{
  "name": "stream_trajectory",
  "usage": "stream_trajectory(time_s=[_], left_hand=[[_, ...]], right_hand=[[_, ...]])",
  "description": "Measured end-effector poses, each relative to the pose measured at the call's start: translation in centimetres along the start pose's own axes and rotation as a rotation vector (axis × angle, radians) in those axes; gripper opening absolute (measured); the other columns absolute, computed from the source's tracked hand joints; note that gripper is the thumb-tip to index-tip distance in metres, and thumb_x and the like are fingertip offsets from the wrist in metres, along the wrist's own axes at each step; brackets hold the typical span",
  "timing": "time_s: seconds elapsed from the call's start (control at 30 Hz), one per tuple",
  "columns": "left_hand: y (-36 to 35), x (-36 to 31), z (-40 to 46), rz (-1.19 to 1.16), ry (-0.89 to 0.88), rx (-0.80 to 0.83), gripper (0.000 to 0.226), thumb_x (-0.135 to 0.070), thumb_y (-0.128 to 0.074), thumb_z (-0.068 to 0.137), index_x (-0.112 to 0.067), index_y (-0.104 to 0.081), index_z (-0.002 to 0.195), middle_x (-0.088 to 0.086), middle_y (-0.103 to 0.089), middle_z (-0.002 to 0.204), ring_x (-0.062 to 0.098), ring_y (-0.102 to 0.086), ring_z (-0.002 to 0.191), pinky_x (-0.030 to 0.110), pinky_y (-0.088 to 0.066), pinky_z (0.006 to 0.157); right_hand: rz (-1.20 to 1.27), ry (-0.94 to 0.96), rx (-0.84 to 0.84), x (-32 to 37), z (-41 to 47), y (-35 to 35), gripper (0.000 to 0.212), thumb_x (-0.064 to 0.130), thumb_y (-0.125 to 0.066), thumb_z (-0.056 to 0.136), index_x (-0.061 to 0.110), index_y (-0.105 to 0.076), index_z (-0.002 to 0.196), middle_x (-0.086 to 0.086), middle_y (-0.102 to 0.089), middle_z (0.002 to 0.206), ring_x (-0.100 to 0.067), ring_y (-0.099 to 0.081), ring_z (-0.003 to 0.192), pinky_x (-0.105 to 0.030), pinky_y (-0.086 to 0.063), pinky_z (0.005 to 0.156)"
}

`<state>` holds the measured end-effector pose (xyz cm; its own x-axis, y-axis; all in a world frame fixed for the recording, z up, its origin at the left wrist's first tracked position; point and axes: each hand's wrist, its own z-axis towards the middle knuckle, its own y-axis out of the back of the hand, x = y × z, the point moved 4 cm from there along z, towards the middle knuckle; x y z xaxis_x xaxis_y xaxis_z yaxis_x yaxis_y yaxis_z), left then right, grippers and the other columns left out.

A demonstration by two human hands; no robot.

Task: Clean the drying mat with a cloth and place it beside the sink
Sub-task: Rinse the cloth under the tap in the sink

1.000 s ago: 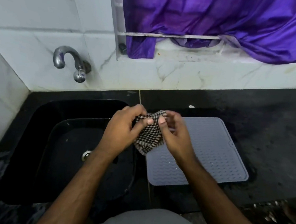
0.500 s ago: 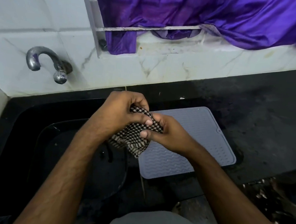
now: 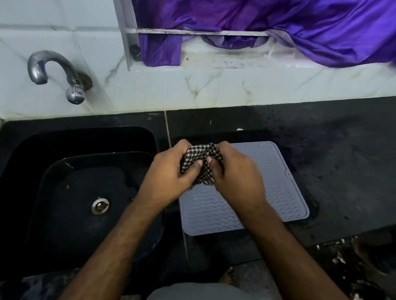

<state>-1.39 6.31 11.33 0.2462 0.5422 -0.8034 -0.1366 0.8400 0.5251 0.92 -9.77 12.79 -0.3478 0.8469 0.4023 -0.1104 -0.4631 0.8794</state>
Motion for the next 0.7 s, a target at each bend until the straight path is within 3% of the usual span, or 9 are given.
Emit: stream_trajectory(time_s=[0.1,0.2,0.3,0.37,0.47,0.57,0.63,0.7], left_hand=[[-1.4,-0.3,-0.7,0.0,0.053,-0.049,0.02,-0.024,-0.066,0.09,-0.025,-0.049,0.1,-0.008,-0.065,0.08,0.005,-0.065,0.067,0.024,-0.051,0.055],[-2.6,-0.5,-1.4,-0.101,0.075,0.04,0.034,-0.011,-0.067,0.084,-0.022,-0.047,0.109,-0.004,-0.063,0.092,0.007,-0.066,0.076,0.021,-0.051,0.059],[-2.4,-0.6,-1.7,-0.269,0.101,0.067,0.046,-0.02,-0.065,0.079,-0.024,-0.054,0.124,0.001,-0.059,0.105,0.015,-0.065,0.089,0.029,-0.058,0.074],[-1.8,-0.6,-1.8,-0.363,0.108,0.086,0.047,-0.029,-0.059,0.078,-0.028,-0.061,0.125,-0.003,-0.055,0.105,0.013,-0.061,0.094,0.025,-0.055,0.078],[-0.6,-0.2,-1.7,-0.413,0.096,0.097,0.038,-0.024,-0.055,0.079,-0.03,-0.068,0.115,-0.01,-0.055,0.101,0.009,-0.06,0.093,0.027,-0.053,0.078],[1.4,0.8,-1.7,-0.373,0.133,-0.028,0.052,-0.012,-0.058,0.078,-0.025,-0.063,0.128,-0.001,-0.054,0.115,0.015,-0.059,0.106,0.047,-0.056,0.094],[3.2,1.6,-1.8,-0.231,0.114,-0.113,0.059,-0.032,-0.069,0.079,-0.026,-0.055,0.137,-0.003,-0.048,0.124,0.014,-0.051,0.116,0.047,-0.054,0.097],[5.0,2.3,-1.5,0.01,0.123,-0.089,0.1,-0.069,-0.075,0.07,-0.027,-0.035,0.152,-0.007,-0.041,0.138,0.012,-0.039,0.13,0.03,-0.043,0.105]], right_hand=[[0.105,-0.055,0.005,0.2,-0.2,-0.7,0.015,0.031,-0.056,0.098,0.018,-0.056,0.106,0.001,-0.068,0.09,-0.019,-0.065,0.081,-0.038,-0.054,0.071],[0.354,-0.193,0.058,-0.2,-0.2,-1.1,0.01,0.026,-0.057,0.099,0.021,-0.062,0.106,0.006,-0.07,0.087,-0.006,-0.065,0.08,-0.03,-0.051,0.072],[0.738,-0.312,0.127,0.0,-0.4,-1.4,0.027,0.04,-0.049,0.103,0.02,-0.066,0.108,-0.001,-0.073,0.096,-0.015,-0.069,0.095,-0.045,-0.057,0.086],[0.918,-0.329,0.169,0.7,-0.5,-1.6,0.038,0.055,-0.049,0.1,0.023,-0.066,0.113,-0.001,-0.073,0.105,-0.015,-0.069,0.103,-0.049,-0.056,0.093],[0.794,-0.22,0.159,2.2,0.1,-1.6,0.041,0.049,-0.062,0.095,0.025,-0.058,0.128,0.005,-0.071,0.111,-0.007,-0.067,0.105,-0.044,-0.056,0.094],[0.8,-0.192,0.117,3.5,1.2,-1.4,0.037,0.03,-0.063,0.098,0.019,-0.059,0.133,0.003,-0.071,0.114,-0.01,-0.067,0.107,-0.044,-0.056,0.094],[0.858,-0.188,0.133,4.5,1.8,-1.3,0.033,0.022,-0.06,0.1,0.016,-0.06,0.132,0.001,-0.071,0.115,-0.012,-0.067,0.107,-0.046,-0.056,0.094],[0.935,-0.159,0.18,5.7,2.3,-1.0,0.032,0.019,-0.059,0.101,0.017,-0.06,0.132,0.001,-0.071,0.116,-0.013,-0.068,0.108,-0.047,-0.057,0.094]])
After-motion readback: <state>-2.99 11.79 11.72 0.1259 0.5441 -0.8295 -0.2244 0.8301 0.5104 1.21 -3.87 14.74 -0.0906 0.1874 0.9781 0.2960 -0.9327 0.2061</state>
